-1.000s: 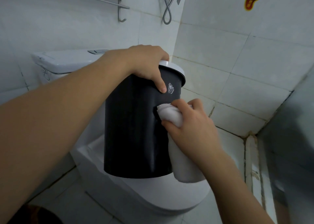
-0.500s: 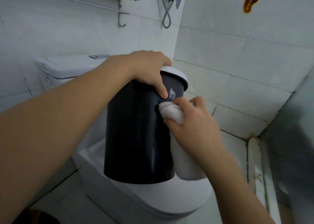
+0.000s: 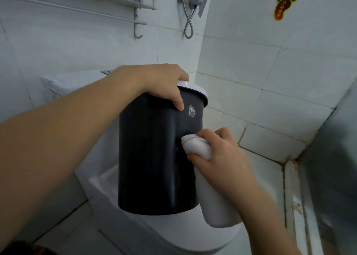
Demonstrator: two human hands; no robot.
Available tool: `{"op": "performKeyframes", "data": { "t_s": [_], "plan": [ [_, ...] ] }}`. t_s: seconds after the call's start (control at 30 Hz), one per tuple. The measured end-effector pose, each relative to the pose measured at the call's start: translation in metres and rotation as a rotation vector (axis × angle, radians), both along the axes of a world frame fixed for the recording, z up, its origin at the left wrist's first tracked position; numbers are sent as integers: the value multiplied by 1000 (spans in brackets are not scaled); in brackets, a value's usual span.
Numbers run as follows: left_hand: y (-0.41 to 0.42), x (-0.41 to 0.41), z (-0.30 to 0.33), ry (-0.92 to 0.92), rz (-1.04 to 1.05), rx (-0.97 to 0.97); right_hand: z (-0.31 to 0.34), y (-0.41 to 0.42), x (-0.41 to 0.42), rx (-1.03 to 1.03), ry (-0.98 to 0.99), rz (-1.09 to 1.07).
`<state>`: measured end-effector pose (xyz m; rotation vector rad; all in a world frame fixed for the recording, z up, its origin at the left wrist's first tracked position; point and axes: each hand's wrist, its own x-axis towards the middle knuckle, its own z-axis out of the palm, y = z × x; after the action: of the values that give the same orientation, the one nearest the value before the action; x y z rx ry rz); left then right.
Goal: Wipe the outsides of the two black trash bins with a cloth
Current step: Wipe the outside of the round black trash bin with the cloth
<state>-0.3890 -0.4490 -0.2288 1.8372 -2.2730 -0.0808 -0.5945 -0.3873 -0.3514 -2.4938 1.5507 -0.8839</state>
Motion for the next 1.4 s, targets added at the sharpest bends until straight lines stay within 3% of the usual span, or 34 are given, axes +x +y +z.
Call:
{"op": "performKeyframes", "data": {
  "t_s": [0.17,0.37,0.6,0.83,1.07,1.4],
  "plan": [
    [6,4,6,9,1,-6,13,-9,-4,-57,-82,-16],
    [12,9,-4,181,-31,47,38,-21,-2,-83,-48,-32],
    [7,5,-4,201,-57,79,29,-16,16,-117,-17,28],
    [11,12,-4,225,-38,81,20,-31,2,-92,-28,-125],
    [12,15,-4,234,-42,101,18,-7,22,-148,54,10],
    [14,12,-4,200,-49,72,15,-28,8,-114,-67,-132]
  ]
}}
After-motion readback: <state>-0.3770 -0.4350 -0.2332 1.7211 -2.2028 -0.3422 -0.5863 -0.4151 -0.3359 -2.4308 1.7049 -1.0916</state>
